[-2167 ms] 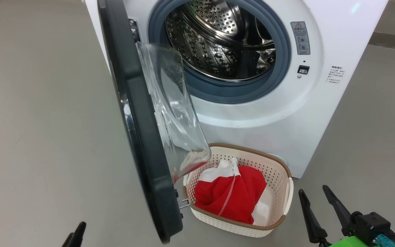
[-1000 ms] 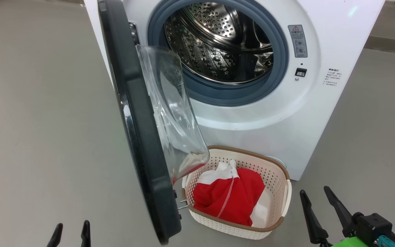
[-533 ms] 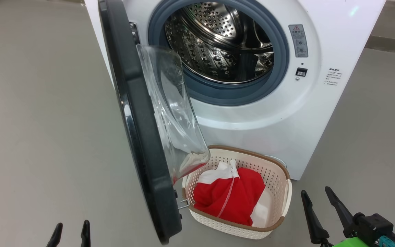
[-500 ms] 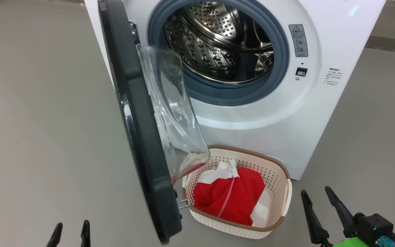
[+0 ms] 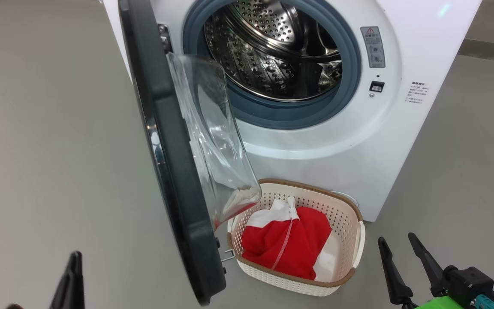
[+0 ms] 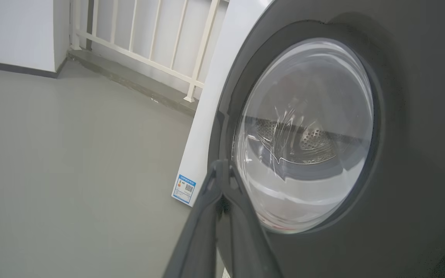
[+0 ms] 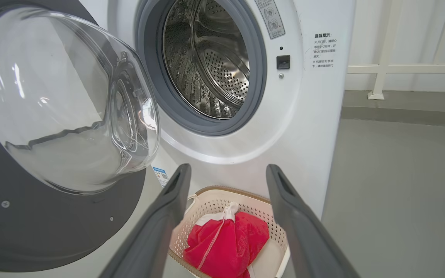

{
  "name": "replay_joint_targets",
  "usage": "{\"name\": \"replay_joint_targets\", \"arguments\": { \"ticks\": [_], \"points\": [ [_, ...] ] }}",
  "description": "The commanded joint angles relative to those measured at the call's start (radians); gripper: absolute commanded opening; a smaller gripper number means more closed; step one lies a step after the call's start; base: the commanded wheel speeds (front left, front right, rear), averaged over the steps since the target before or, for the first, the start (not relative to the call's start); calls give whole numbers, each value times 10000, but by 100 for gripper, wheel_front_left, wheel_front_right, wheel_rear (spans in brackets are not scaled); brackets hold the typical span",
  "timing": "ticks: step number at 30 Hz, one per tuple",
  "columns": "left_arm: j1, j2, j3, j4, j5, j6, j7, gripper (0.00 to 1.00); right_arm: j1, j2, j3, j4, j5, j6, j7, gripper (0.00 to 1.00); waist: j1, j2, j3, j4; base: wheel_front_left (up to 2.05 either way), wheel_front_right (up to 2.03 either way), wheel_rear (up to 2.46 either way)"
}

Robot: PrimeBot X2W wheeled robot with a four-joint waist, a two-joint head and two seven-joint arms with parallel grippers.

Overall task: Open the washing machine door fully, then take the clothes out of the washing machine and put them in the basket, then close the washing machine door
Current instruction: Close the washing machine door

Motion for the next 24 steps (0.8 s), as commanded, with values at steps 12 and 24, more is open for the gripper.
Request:
{"name": "replay_joint_targets", "arguments": {
  "ticks": [12,24],
  "points": [
    [-1350,1811,-293,-1486,-9726,-56,1117,0,-434,-77,203,-246,-10,46,-63,100,0,0,234,-165,0,0,0],
    [-1615,1883,843,-2299,-13214,-56,7699,0,-588,-76,214,-254,-11,46,-63,100,0,0,497,-446,0,0,0]
  ]
}}
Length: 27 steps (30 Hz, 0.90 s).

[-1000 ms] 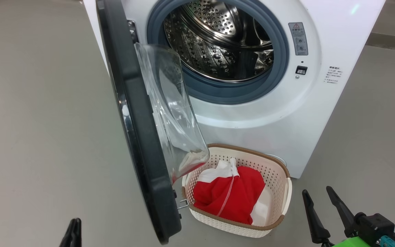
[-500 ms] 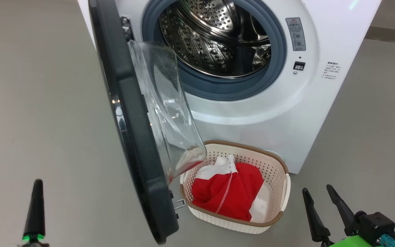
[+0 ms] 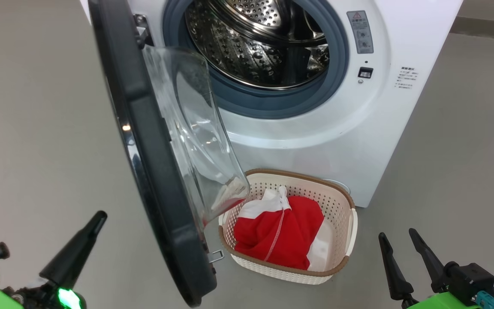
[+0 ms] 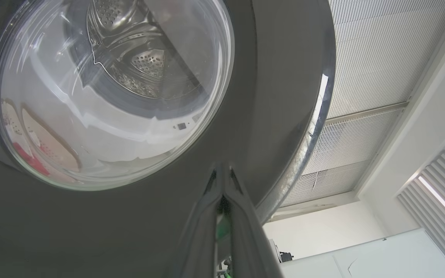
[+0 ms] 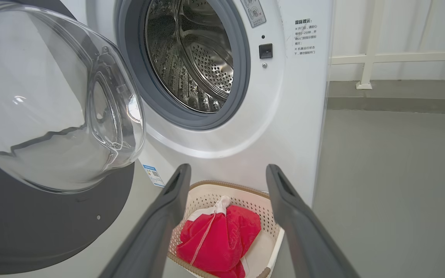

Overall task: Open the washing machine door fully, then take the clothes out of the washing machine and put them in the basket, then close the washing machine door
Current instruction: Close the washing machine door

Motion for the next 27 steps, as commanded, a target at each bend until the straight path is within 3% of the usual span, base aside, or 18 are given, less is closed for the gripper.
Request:
{"name": "replay_joint_targets", "arguments": {
  "ticks": [1,11,27],
  "points": [
    [-494,44,517,-160,68,-61,384,0,-469,-84,251,-254,-15,46,-63,100,0,-1,58,-81,0,0,0],
    [-986,-984,538,325,1042,-61,2075,0,-604,-84,256,-281,-28,46,-63,100,0,-1,244,-427,0,0,0],
    [-2023,-2112,629,788,1884,-61,2828,0,-843,-84,266,-388,87,46,-63,100,0,-1,648,-1015,0,0,0]
  ]
}}
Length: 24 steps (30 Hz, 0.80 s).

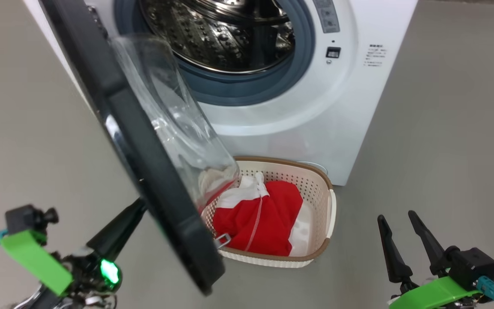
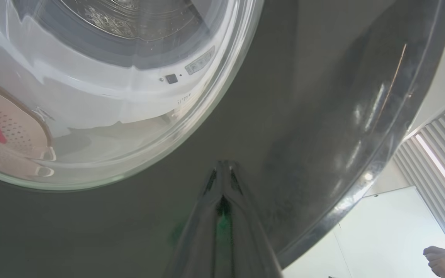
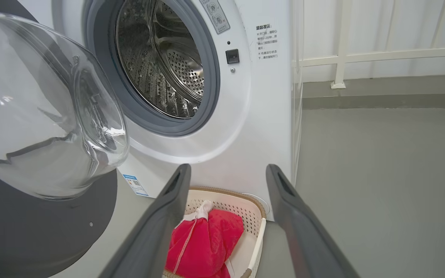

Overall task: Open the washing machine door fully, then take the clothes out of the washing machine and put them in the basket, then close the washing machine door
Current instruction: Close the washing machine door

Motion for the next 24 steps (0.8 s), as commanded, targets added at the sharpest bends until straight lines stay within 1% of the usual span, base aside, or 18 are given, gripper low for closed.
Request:
{"name": "replay_joint_targets", "arguments": {
  "ticks": [1,4,9,24],
  "points": [
    [-510,58,176,-268,179,-67,114,0,-368,-82,251,-259,80,46,-63,100,0,0,110,-122,0,0,0],
    [-779,-54,-41,-179,488,-67,-46,0,-446,-82,234,-274,123,46,-63,100,0,0,230,-273,0,0,0],
    [-1379,-185,-527,57,917,-67,-684,0,-630,-82,213,-329,213,46,-63,100,0,0,499,-613,0,0,0],
    [-3401,-239,-1695,683,1625,-67,-2597,0,-1184,-82,51,-515,313,46,-63,100,0,0,1331,-1633,0,0,0]
  ]
}}
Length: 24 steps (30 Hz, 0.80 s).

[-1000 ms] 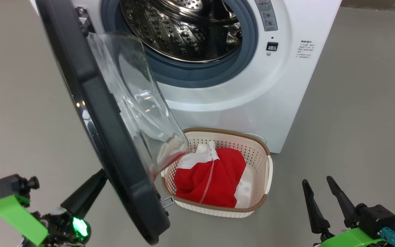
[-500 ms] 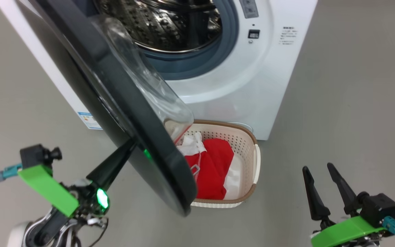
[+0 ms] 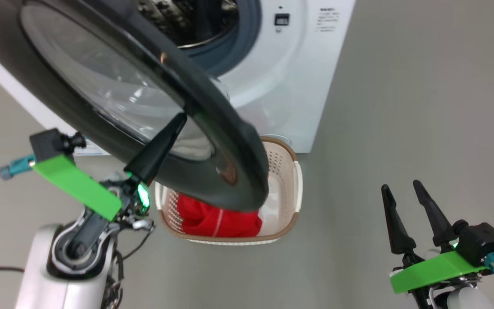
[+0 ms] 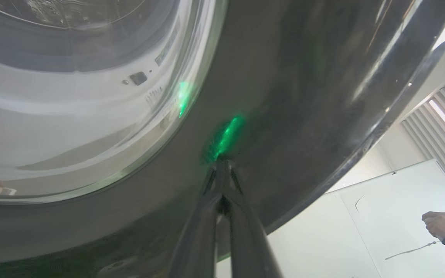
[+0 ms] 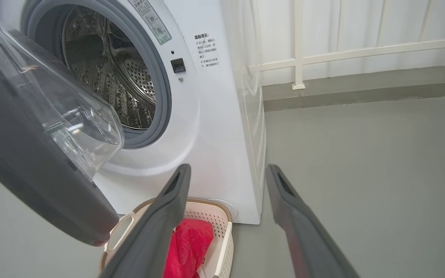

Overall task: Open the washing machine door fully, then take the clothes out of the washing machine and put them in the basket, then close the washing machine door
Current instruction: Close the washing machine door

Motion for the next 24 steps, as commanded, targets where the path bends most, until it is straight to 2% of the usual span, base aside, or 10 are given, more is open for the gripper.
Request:
{"name": "replay_joint_targets", "arguments": {
  "ticks": [1,13,24],
  "points": [
    [-623,106,134,-122,137,-69,-253,0,-332,-74,152,-304,147,46,-63,100,0,0,275,-355,0,0,0],
    [-2187,408,-530,782,686,-69,-1811,0,-543,-74,204,-375,231,46,-63,100,0,0,620,-1110,0,0,0],
    [-3197,851,-951,1638,586,-69,-3344,0,-598,-74,278,-418,341,46,-63,100,0,0,679,-1606,0,0,0]
  ]
}}
